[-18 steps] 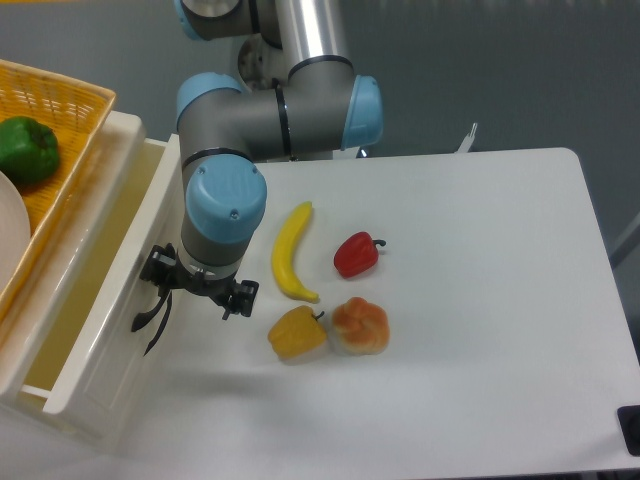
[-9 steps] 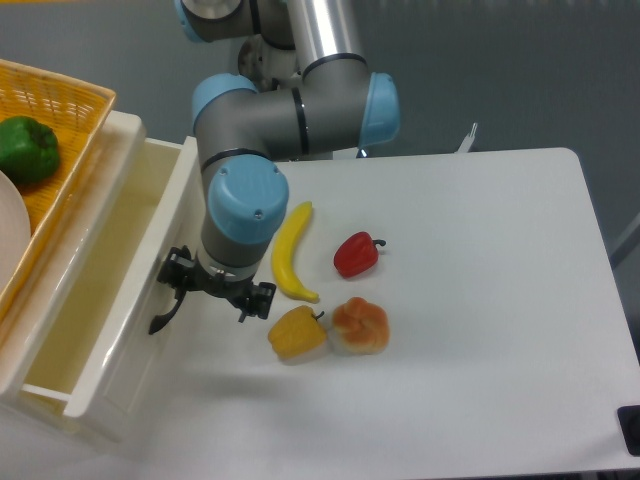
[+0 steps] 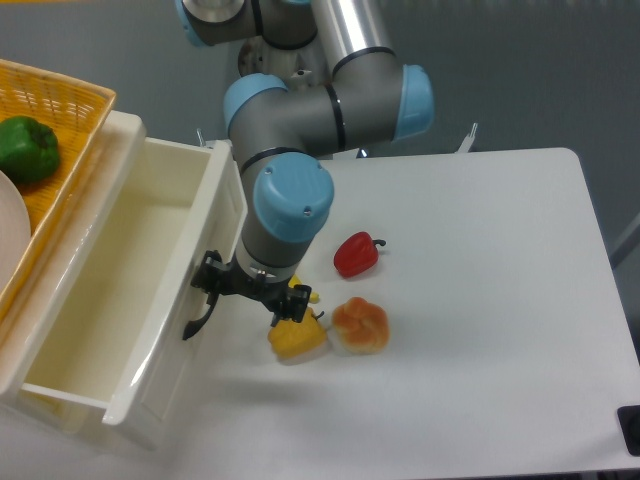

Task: Slide the top white drawer open
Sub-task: 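Pull the upper drawer handle outward away from the cabinet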

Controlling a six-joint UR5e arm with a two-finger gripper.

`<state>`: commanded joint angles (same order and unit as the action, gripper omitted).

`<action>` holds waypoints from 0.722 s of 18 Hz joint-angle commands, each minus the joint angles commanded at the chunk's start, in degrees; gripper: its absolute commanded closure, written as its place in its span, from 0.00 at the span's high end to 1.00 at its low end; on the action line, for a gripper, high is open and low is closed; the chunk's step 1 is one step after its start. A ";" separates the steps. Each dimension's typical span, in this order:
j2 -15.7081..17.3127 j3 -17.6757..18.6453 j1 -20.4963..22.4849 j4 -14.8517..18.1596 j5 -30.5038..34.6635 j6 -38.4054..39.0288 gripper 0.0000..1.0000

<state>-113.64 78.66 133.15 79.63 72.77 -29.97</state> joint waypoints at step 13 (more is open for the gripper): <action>-1.05 -0.35 2.64 0.00 -0.09 -2.19 1.00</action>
<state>-114.70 78.31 135.79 79.63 72.69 -32.16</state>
